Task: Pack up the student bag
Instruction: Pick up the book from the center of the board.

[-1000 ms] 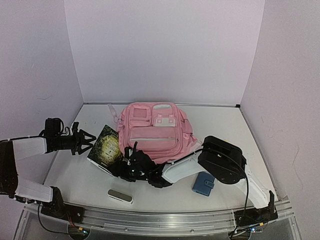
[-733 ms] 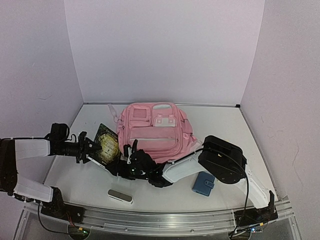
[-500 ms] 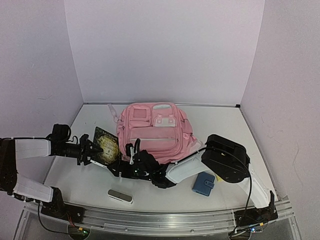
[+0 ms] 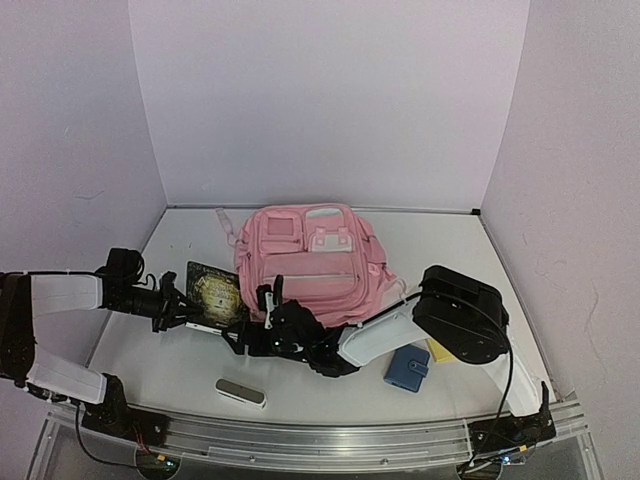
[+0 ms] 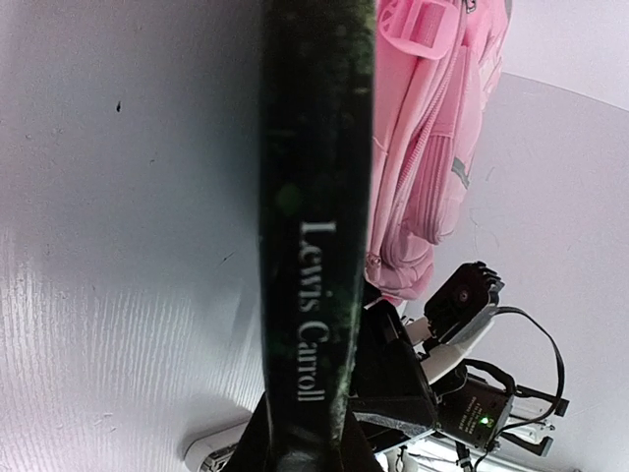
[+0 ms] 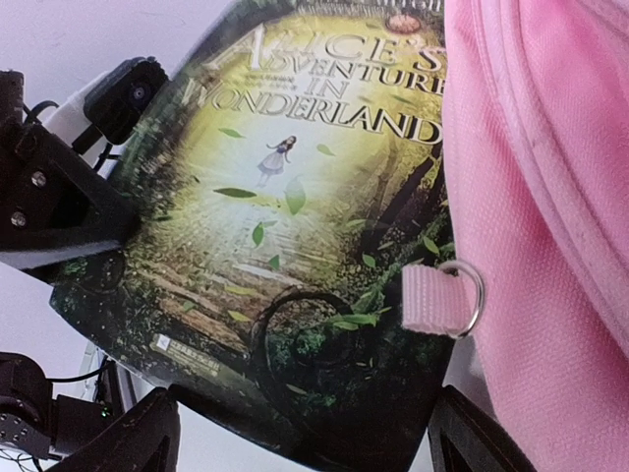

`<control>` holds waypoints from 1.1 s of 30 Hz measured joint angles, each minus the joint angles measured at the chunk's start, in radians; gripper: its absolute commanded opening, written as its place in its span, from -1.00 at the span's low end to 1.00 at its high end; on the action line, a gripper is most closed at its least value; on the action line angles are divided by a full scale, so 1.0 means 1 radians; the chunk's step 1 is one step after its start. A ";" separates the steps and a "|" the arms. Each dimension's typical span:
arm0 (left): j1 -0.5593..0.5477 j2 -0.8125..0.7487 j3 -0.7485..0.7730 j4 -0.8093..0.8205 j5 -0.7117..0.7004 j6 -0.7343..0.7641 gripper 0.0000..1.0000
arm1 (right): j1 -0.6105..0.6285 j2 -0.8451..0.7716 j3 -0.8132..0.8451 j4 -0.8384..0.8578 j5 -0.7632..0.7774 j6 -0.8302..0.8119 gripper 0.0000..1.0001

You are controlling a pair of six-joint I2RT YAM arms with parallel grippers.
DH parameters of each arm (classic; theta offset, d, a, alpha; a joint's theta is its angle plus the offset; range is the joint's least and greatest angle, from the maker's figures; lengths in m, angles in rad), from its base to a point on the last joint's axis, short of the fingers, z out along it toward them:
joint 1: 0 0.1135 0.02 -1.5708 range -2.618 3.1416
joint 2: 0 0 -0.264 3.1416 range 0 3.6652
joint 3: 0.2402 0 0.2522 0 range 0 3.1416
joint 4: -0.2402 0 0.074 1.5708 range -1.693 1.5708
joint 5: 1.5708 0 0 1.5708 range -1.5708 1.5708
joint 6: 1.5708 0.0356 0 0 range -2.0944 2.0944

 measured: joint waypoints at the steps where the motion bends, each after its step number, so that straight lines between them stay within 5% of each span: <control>1: -0.001 -0.010 0.009 -0.013 -0.013 0.000 -1.00 | 0.001 -0.014 -0.009 -0.007 0.003 -0.006 0.82; 10: -0.001 -0.206 0.130 -0.197 -0.142 0.049 -1.00 | 0.005 -0.279 -0.110 -0.130 0.043 -0.092 0.97; 17: -0.041 -0.230 0.294 -0.256 -0.063 0.175 -1.00 | -0.075 -0.543 -0.111 -0.336 -0.028 -0.256 0.97; 29: -0.579 0.015 0.507 -0.391 -0.003 0.391 -0.99 | -0.441 -0.799 -0.066 -0.820 -0.416 -0.538 0.97; 33: -0.691 0.110 0.587 -0.438 0.018 0.454 -1.00 | -0.461 -0.852 -0.058 -0.958 -0.502 -0.614 0.97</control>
